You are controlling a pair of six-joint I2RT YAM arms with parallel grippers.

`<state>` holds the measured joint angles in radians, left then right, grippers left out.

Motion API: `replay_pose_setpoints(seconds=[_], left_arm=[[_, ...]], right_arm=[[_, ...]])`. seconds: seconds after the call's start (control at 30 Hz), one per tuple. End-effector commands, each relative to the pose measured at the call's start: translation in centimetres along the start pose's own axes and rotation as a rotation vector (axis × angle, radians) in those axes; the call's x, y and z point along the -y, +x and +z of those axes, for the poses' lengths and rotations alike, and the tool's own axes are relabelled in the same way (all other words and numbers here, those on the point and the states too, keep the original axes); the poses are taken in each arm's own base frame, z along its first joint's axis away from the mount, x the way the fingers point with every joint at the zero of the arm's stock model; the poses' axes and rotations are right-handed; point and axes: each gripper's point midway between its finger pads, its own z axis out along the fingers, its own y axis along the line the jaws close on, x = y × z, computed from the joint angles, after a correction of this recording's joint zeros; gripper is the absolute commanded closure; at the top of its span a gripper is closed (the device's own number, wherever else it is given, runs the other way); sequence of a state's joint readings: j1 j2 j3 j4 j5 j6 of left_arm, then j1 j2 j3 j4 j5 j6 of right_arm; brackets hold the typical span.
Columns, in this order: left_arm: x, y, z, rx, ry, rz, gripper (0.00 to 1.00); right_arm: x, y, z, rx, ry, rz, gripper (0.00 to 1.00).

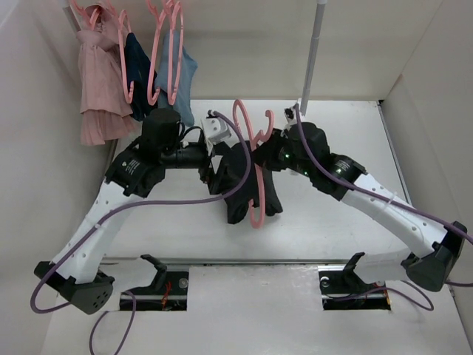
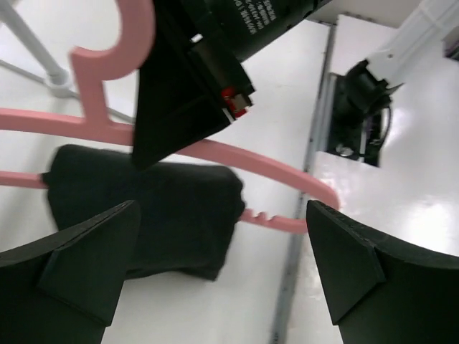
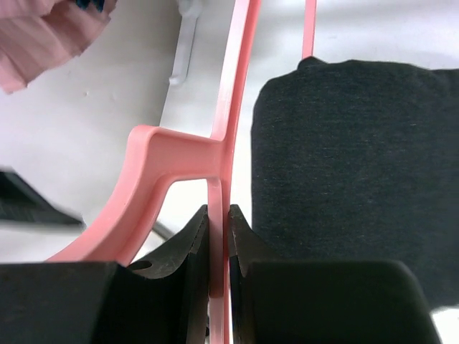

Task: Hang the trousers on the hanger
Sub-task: Place the hanger at the clothesline.

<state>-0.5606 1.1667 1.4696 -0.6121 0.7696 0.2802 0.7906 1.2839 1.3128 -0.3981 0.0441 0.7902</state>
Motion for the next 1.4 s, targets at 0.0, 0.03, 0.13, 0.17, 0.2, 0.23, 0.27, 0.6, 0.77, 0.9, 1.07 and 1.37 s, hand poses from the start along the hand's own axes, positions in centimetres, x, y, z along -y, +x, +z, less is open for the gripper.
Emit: replay_pose_setpoints(seconds=[0.0,0.03,0.13,0.17,0.2,0.23,0.27,0.6,0.77,0.9,1.07,1.37], left_arm=[[1.3,2.3,1.7,-0.056,0.119,-0.203,0.0],[1.0,2.5,2.2,-0.063,0.119,-0.225,0.0],[1.1,2.4,2.9,-0.053,0.135,-0.265,0.0],[1.4,2.2,3.0,-0.046,0.142,-0.267,0.0],[1.0,2.2,3.4,-0.05,0.131,-0.298,0.0],[0.8,2.2,3.7,-0.049,0.13,-0.306,0.0],[0.3,2.7,4.2,-0.066,0.119,-0.33,0.0],[0.5,3.6,5.2,-0.075,0.157,-0.411,0.0],[-0.6,7.8,6.0,-0.159,0.086,-0.469,0.05],[0.0,8.8,6.2,-0.176,0.119,-0.49,0.32],[0.7,7.1,5.9,-0.143,0.169,-0.478,0.74],[-1.2,2.7,3.3,-0.028,0.178,-0.531,1.0]], right_arm=[[-5.4,-6.7,-2.1,0.238,-0.107,0.059,1.0],[-5.9,-6.8,-1.8,0.242,-0.113,0.069,1.0],[-6.2,-7.6,-1.8,0.268,-0.11,0.074,1.0],[-6.5,-7.5,-1.5,0.271,-0.112,0.083,1.0],[-6.9,-7.4,-1.6,0.276,-0.121,0.092,1.0],[-6.7,-7.1,-1.1,0.269,-0.111,0.09,1.0],[-7.0,-7.0,-0.7,0.272,-0.113,0.1,1.0],[-8.2,-6.7,1.1,0.262,-0.119,0.096,1.0],[-8.9,-6.8,1.5,0.268,-0.128,0.106,1.0],[-9.1,-7.0,1.4,0.274,-0.135,0.108,1.0],[-9.3,-6.5,2.3,0.244,-0.157,0.103,1.0],[-8.1,-8.5,3.6,0.184,-0.237,0.091,1.0]])
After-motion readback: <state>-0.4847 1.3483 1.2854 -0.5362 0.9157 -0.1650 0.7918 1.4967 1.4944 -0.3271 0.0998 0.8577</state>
